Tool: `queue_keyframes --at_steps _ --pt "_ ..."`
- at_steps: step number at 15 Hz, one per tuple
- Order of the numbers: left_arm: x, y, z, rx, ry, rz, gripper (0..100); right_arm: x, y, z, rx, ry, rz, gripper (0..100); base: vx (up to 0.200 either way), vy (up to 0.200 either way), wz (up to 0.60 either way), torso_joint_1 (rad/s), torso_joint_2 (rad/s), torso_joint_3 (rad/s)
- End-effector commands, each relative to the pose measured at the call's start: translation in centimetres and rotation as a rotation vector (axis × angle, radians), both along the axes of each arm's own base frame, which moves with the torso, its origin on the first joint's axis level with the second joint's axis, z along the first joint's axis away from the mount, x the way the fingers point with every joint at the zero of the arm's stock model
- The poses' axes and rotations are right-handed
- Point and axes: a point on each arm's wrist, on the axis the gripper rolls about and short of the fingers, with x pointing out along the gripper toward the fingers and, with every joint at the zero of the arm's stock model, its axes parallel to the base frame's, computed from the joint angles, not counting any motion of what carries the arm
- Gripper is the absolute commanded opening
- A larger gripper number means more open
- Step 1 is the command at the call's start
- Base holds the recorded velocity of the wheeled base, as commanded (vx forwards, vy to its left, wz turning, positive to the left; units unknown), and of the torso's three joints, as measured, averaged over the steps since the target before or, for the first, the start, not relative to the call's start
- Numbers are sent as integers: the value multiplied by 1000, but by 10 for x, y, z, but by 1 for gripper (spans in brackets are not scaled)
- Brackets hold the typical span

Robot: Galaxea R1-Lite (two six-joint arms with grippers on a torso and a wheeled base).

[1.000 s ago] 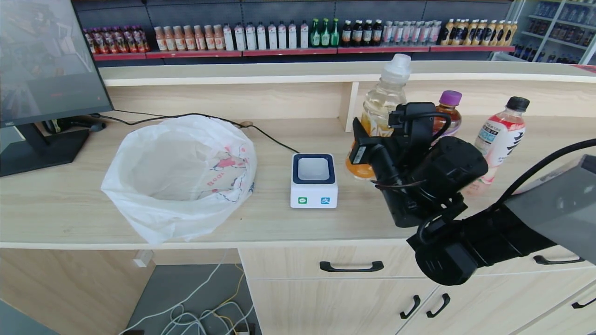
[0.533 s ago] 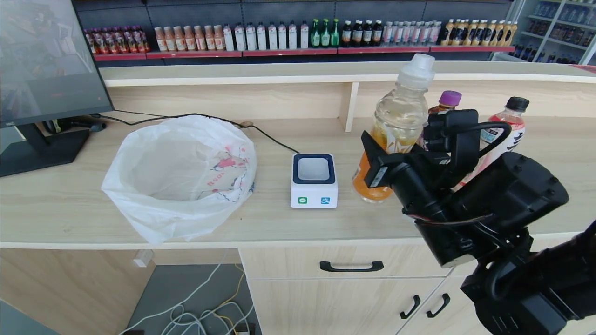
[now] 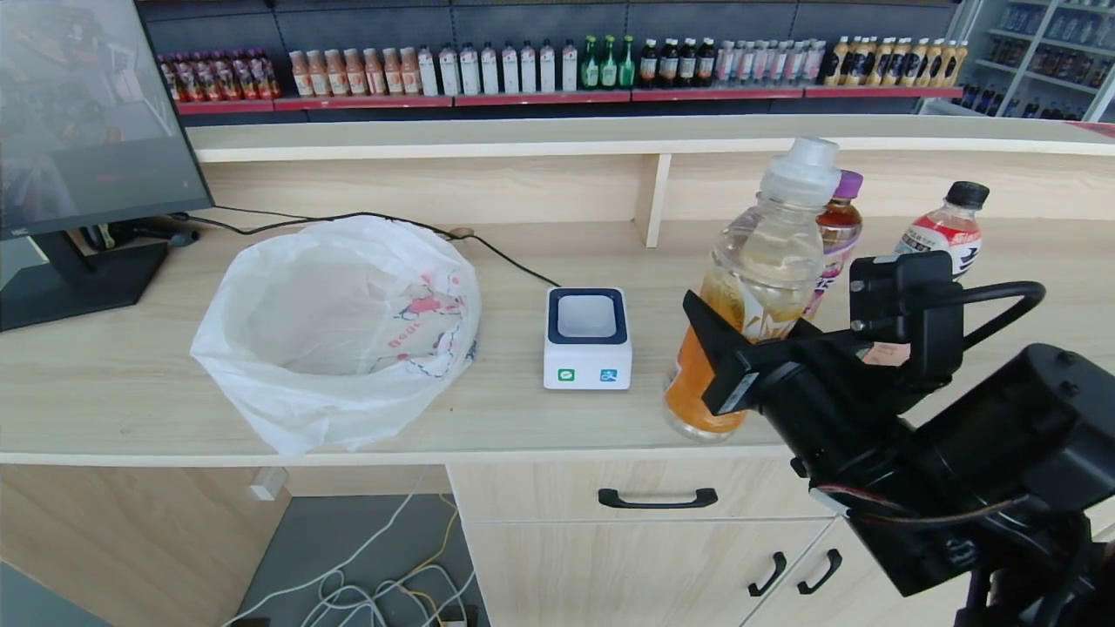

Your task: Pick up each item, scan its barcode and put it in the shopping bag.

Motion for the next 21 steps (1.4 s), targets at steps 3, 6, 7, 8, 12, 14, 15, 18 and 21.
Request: queue_keyframes --at_steps 3,6,7,8,12,14,15,18,21 --pt "0 0 0 0 0 0 100 -16 -6 2 58 22 48 0 0 0 0 0 0 0" --pt "0 0 0 0 0 0 100 -23 -5 5 71 11 136 0 0 0 0 0 0 0" --pt "0 0 0 0 0 0 100 -25 -6 5 70 7 175 0 0 0 0 0 0 0" --pt "0 0 0 0 1 0 100 -26 -6 6 84 9 207 0 0 0 0 0 0 0" --pt "0 0 0 0 0 0 100 -28 -4 10 141 14 355 0 0 0 0 0 0 0" --pt "0 0 0 0 1 0 100 -33 -7 10 144 19 448 0 0 0 0 0 0 0" --pt "0 0 0 0 0 0 100 -36 -10 13 172 22 464 0 0 0 0 0 0 0" --pt "0 0 0 0 0 0 100 -38 -11 19 272 53 516 0 0 0 0 0 0 0" --pt "0 0 0 0 0 0 100 -38 -8 17 307 95 604 0 0 0 0 0 0 0"
